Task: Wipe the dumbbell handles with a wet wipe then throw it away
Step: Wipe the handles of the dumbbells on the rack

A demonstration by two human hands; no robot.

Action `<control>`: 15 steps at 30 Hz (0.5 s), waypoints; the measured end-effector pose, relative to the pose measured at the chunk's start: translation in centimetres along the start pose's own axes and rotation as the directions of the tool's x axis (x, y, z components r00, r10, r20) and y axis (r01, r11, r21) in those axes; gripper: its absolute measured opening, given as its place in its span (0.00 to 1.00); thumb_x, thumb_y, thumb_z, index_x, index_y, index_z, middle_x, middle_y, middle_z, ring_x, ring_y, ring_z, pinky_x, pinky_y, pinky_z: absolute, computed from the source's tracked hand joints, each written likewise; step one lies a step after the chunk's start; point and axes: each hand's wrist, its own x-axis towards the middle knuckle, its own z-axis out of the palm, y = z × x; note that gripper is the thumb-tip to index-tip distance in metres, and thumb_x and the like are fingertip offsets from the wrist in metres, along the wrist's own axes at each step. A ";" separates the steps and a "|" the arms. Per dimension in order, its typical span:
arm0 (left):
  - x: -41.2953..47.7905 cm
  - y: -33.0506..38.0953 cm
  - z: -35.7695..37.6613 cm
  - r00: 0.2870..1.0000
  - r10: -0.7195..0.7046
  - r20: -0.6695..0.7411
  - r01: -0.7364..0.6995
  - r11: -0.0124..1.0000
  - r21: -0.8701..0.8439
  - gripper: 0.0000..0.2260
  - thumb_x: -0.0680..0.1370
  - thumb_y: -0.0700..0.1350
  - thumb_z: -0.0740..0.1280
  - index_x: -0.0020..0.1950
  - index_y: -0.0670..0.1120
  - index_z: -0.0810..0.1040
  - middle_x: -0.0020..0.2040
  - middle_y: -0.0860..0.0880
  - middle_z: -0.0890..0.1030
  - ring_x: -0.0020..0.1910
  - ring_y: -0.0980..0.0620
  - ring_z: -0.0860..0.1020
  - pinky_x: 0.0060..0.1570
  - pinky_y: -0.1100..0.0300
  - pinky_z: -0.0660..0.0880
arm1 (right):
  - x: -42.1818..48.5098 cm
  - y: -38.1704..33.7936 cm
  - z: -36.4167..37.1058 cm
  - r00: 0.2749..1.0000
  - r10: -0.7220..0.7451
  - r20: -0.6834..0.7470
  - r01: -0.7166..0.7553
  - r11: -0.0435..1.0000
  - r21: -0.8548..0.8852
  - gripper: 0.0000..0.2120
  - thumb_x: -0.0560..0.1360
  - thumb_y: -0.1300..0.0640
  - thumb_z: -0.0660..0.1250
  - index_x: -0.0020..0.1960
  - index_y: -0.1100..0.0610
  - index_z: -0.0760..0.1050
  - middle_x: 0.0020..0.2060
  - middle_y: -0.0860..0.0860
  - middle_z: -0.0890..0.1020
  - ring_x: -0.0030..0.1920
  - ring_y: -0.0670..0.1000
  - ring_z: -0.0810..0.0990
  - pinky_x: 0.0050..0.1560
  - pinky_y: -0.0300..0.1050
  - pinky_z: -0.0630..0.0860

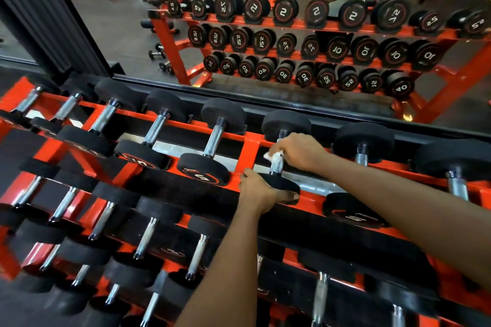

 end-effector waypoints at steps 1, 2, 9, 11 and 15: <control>0.0 0.0 0.0 1.000 -0.003 0.000 0.003 1.000 -0.004 0.61 0.50 0.61 0.85 0.72 0.40 0.59 0.69 0.43 0.67 0.70 0.42 0.69 0.68 0.47 0.72 | 0.1 0.1 0.1 0.999 0.043 -0.032 -0.042 0.999 0.010 0.15 0.77 0.55 0.62 0.57 0.39 0.81 0.51 0.50 0.85 0.48 0.55 0.83 0.45 0.47 0.77; -0.1 -0.1 0.0 1.000 -0.005 0.004 0.005 1.000 -0.006 0.61 0.50 0.61 0.85 0.73 0.40 0.58 0.70 0.43 0.67 0.71 0.42 0.68 0.69 0.47 0.72 | -0.1 -0.3 0.3 0.999 0.039 -0.024 -0.039 0.999 0.018 0.15 0.77 0.55 0.62 0.57 0.41 0.81 0.51 0.50 0.85 0.49 0.55 0.84 0.45 0.47 0.77; -0.1 0.0 0.1 1.000 0.001 -0.005 -0.001 1.000 0.004 0.58 0.52 0.60 0.85 0.71 0.40 0.59 0.70 0.43 0.67 0.70 0.43 0.68 0.69 0.48 0.71 | -0.1 0.0 -0.2 1.000 0.010 -0.004 -0.010 1.000 0.014 0.19 0.77 0.59 0.62 0.58 0.38 0.80 0.54 0.47 0.84 0.49 0.53 0.84 0.46 0.47 0.79; -0.2 0.0 0.0 1.000 -0.008 -0.012 0.008 1.000 -0.002 0.59 0.51 0.61 0.85 0.72 0.40 0.59 0.70 0.43 0.67 0.70 0.42 0.68 0.69 0.48 0.71 | 0.0 -0.2 0.2 0.997 0.066 -0.046 -0.065 0.998 0.025 0.18 0.77 0.58 0.62 0.59 0.40 0.80 0.54 0.48 0.85 0.50 0.53 0.84 0.47 0.46 0.79; -0.2 0.0 0.1 1.000 -0.002 -0.008 0.002 1.000 -0.009 0.59 0.52 0.60 0.85 0.73 0.39 0.59 0.71 0.43 0.67 0.71 0.42 0.68 0.68 0.47 0.72 | -1.2 -1.2 1.3 0.979 -0.152 0.139 0.151 0.988 0.018 0.21 0.75 0.64 0.62 0.61 0.44 0.80 0.59 0.46 0.83 0.55 0.50 0.82 0.43 0.38 0.69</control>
